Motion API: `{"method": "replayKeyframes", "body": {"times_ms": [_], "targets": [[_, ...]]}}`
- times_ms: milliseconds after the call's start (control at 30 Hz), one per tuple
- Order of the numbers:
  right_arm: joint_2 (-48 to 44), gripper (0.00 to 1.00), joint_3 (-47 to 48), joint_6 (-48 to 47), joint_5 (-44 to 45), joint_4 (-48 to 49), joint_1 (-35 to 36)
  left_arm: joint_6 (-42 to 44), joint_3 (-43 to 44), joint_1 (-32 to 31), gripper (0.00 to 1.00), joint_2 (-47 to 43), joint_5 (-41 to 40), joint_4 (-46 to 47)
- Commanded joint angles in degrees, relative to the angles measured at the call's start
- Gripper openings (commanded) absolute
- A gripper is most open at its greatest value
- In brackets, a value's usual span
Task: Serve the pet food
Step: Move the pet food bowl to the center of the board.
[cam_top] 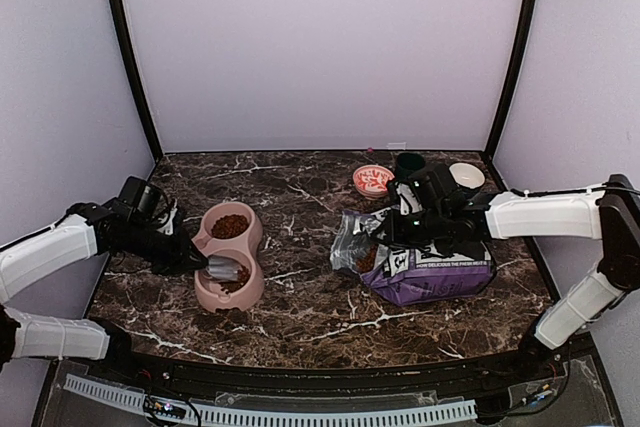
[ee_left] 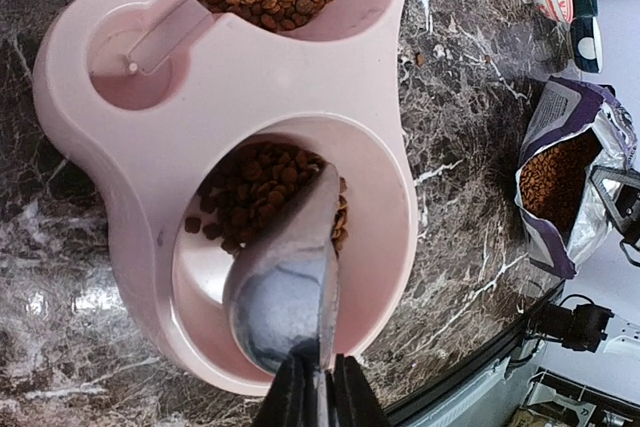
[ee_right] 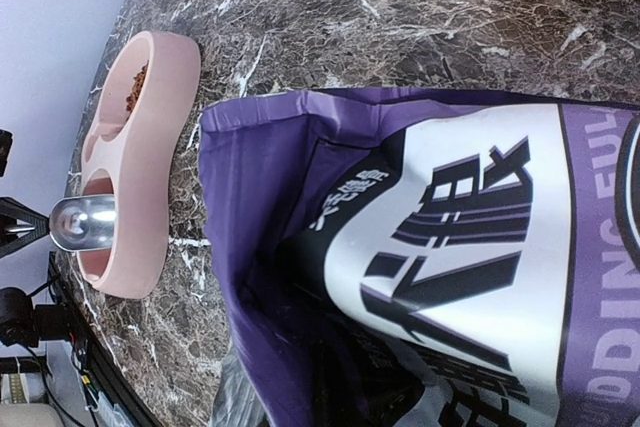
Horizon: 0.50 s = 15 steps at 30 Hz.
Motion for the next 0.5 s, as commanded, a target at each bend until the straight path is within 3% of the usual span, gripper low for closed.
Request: {"method": "replayKeyframes", "body": {"times_ms": [0,467], "targets": [[-1.4,0.00,-2.0,-1.0,1.2,-2.2,-1.5,-0.3,1.0,-0.9,0.00,2.9,-3.8,1.8],[-2.4,0.00,-2.9,-1.7,1.2,-2.9,-2.8,2.0,5.1,-2.1,0.00,12.7,-5.6,7.4]]}}
